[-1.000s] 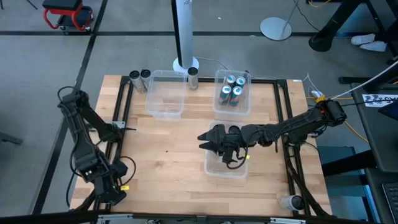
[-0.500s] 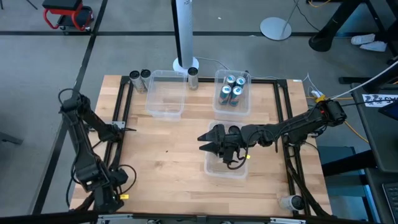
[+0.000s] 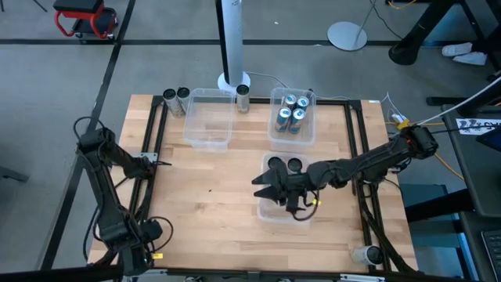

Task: Sort soda cans
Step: Put the white yellow soda can into the top left transparent bin

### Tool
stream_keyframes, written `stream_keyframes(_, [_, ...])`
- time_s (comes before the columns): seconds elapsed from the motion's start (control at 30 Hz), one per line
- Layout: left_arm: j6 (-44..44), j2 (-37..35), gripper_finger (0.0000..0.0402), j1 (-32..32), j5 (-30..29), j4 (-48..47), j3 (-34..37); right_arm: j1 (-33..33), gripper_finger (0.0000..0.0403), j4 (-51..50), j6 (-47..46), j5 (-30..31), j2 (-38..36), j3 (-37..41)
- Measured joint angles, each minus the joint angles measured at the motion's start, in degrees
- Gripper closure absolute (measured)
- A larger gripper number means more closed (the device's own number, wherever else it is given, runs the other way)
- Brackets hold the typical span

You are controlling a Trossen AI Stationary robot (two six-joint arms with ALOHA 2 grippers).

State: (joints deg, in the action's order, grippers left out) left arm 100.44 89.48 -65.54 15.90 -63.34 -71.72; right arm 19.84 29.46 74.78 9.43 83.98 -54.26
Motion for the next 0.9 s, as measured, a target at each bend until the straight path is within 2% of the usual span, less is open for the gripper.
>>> stream_keyframes(0.1, [-1.99, 1.17, 0.0073, 0.21, 0.04, 0.19, 0.00, 1.75, 0.0038, 1.21, 1.70, 0.15, 0.00, 0.00])
stream_keyframes(0.27, [-2.97, 1.10, 0.0156, 0.46, 0.04, 0.49, 0.00, 3.77, 0.0038, 3.41, 1.74, 1.54, 0.00, -0.01])
stream_keyframes(0.6, [-8.91, 0.02, 0.0159, 3.62, -0.24, -0.74, 0.00, 5.81, 0.0038, 4.50, 3.64, 3.04, 0.02, -0.01])
stream_keyframes(0.73, [-15.71, 0.02, 0.0159, 7.48, -0.24, -3.40, -0.20, 5.68, 0.0038, 4.47, 3.61, 3.04, 0.05, -0.02])
stream_keyframes(0.9, [-28.61, 0.02, 0.0159, 14.10, 0.05, -7.06, -0.26, 5.68, 0.0038, 4.35, 3.58, 3.04, 0.05, -0.02])
